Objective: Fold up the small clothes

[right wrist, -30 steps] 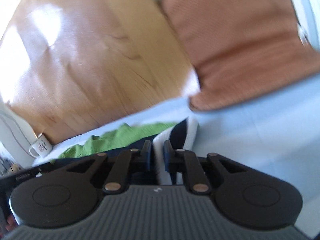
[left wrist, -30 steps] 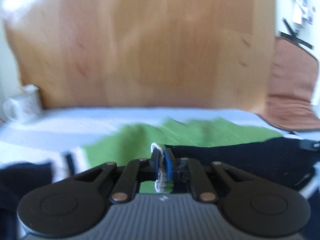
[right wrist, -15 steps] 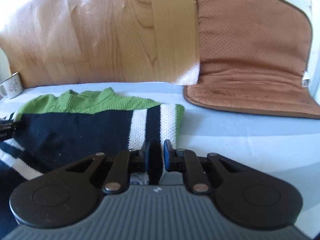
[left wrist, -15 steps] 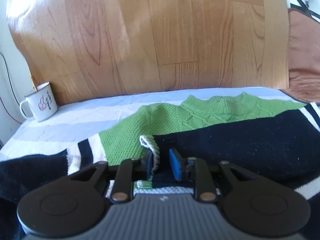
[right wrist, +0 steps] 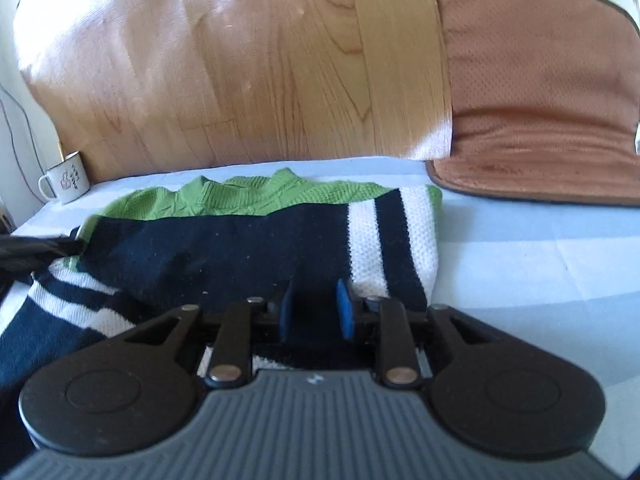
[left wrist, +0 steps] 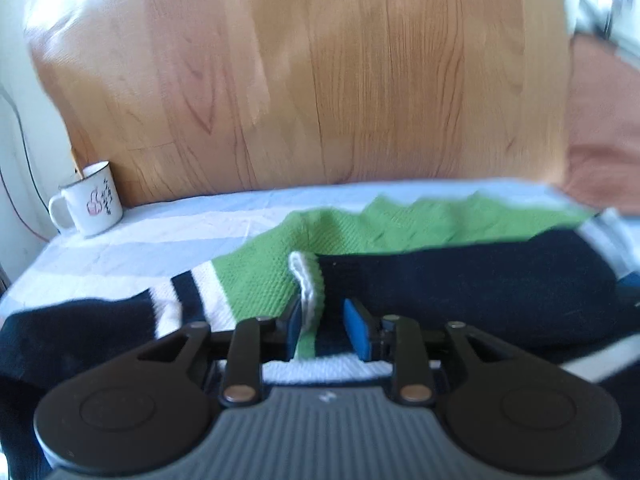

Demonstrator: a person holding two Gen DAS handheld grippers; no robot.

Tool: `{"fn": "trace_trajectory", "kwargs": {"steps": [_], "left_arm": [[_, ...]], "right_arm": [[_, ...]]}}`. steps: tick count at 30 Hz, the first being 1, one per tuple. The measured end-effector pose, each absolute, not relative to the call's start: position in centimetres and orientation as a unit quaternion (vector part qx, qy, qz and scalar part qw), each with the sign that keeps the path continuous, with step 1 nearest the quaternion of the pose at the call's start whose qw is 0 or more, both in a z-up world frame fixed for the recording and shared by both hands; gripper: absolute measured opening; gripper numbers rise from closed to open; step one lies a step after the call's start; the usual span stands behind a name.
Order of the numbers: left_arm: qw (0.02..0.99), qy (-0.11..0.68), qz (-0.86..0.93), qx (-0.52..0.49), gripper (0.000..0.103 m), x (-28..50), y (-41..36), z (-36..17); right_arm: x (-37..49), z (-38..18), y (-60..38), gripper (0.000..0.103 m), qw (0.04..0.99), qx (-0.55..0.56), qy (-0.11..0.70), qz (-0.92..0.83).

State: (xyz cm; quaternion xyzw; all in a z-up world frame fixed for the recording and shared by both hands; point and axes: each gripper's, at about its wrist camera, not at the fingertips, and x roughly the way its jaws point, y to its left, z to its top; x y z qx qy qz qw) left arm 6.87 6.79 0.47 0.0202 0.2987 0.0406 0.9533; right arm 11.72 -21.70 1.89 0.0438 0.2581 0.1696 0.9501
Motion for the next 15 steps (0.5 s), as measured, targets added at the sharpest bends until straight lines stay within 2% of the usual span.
{"fn": "trace_trajectory", "kwargs": {"steps": [6,8,11,15], "left_arm": [[0.974,0.22,0.055,-0.027,0.045,-1.2,14.0,6.3],[0.972,0.205,0.107,-0.033,0.056,-3.3,17.4,7.2],[0.955,0.216,0.199,-0.042,0.057,-4.8,22.0,7.0],[0.918,0.292,0.235,-0.13,0.056,-3.9,26.3,4.5]], "right_arm": [[11.8,1.5,-22.9,0.029,0.945,0.086,0.259,0.18],[11.8,1.4,-23.4,0.029,0.942,0.103,0.259,0.185],[11.8,1.4,-23.6,0.029,0.939,0.121,0.26,0.189],[11.7,1.4,-23.7,0.029,0.938,0.126,0.26,0.191]]}}
